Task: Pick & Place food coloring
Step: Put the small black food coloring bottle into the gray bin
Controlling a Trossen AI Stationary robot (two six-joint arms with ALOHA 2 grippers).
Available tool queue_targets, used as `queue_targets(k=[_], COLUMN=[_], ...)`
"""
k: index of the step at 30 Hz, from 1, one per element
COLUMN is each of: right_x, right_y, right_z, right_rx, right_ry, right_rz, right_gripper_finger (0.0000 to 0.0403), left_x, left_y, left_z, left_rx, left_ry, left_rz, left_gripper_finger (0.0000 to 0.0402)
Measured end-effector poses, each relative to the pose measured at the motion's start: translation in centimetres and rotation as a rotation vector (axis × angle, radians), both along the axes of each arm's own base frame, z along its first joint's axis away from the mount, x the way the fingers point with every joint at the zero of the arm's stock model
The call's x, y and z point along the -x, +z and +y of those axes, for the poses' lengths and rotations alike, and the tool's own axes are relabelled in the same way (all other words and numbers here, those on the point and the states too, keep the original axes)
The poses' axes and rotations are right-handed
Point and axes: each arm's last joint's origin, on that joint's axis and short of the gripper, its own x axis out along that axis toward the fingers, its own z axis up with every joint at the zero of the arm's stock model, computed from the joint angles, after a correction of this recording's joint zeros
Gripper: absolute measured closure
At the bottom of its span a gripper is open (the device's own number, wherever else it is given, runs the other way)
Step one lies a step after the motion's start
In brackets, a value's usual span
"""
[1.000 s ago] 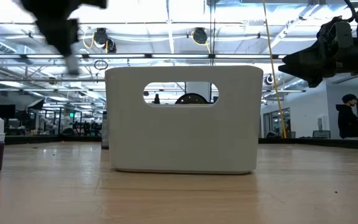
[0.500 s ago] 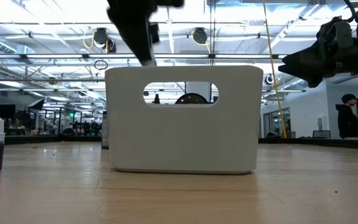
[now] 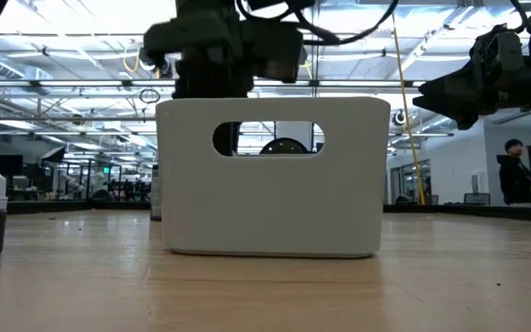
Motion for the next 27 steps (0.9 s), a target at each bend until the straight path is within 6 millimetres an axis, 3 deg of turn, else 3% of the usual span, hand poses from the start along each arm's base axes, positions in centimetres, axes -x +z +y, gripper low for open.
queue_targets(k=[13,27], right_x=[0.0,0.0], right_y=[0.0,0.0], right_z=[0.0,0.0], right_rx=[0.000,0.000], right_ry=[0.000,0.000], right_rz=[0.000,0.000], right_gripper_finger=[0.0234,0.0234], left_x=[0.6,0.4], left_y=[-1.7,-1.7], left_z=[0.7,0.6], left_rx=[-0.013,0.045], left_ry=[0.050,0.037], left_rz=[0.034,0.031], left_gripper_finger=[0.0342,0.0342])
